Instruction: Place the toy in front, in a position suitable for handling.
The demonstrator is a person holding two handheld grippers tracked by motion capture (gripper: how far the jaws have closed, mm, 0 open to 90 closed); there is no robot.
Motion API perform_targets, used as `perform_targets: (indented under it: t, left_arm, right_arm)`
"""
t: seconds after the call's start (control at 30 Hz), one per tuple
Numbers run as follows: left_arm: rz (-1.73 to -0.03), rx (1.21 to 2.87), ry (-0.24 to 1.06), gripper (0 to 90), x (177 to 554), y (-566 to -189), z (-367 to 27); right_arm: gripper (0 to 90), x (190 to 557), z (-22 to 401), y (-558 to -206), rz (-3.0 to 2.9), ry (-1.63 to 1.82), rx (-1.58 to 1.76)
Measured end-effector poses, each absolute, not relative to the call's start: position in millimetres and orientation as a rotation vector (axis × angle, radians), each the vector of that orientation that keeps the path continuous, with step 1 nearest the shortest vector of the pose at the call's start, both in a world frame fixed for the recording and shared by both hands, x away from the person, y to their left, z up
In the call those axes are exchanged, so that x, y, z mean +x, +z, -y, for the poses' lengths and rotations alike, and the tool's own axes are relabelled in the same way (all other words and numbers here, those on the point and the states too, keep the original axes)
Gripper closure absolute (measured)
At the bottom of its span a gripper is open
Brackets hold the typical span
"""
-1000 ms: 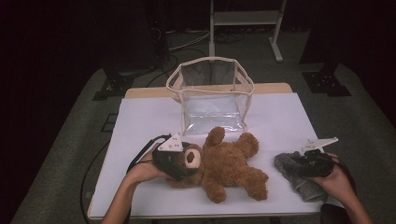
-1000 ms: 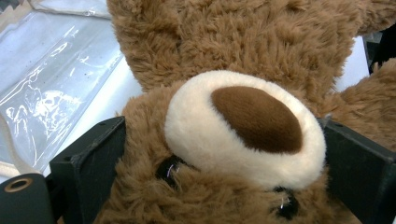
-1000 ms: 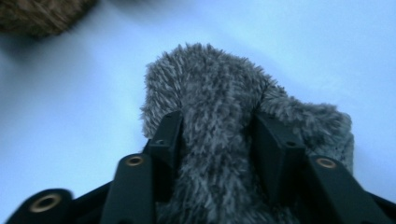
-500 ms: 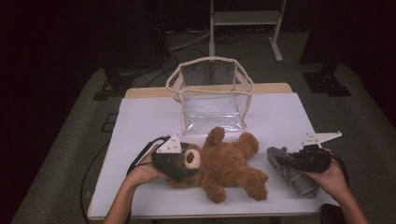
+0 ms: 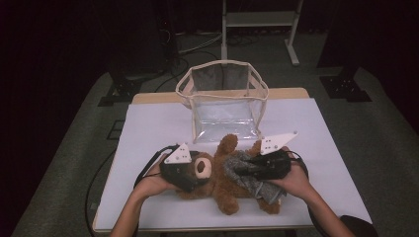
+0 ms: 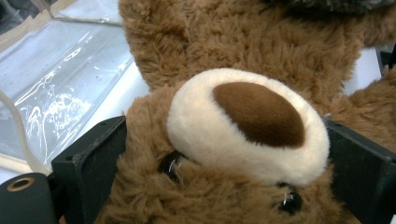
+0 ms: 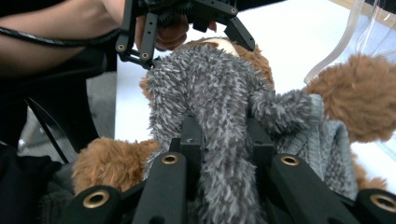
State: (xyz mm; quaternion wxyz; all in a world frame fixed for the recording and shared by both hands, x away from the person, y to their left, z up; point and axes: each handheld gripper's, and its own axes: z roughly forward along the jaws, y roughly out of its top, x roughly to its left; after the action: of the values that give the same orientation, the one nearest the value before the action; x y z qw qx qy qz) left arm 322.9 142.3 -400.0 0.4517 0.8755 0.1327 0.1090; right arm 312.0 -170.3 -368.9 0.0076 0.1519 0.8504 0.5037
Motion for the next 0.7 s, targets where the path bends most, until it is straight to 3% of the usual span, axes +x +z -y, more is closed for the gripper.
perform_targets:
  t: [0.4, 0.7]
  left_arm:
    - [-0.333, 2.165, 0.269, 6.9, 322, -399, -142]
    - [-0.343, 2.169, 0.259, 6.9, 324, -400, -142]
  right_arm:
    - [70.9, 297, 233, -390, -2.718, 1.524, 0.546]
    - [68.6, 293, 195, -377, -2.631, 1.673, 0.496]
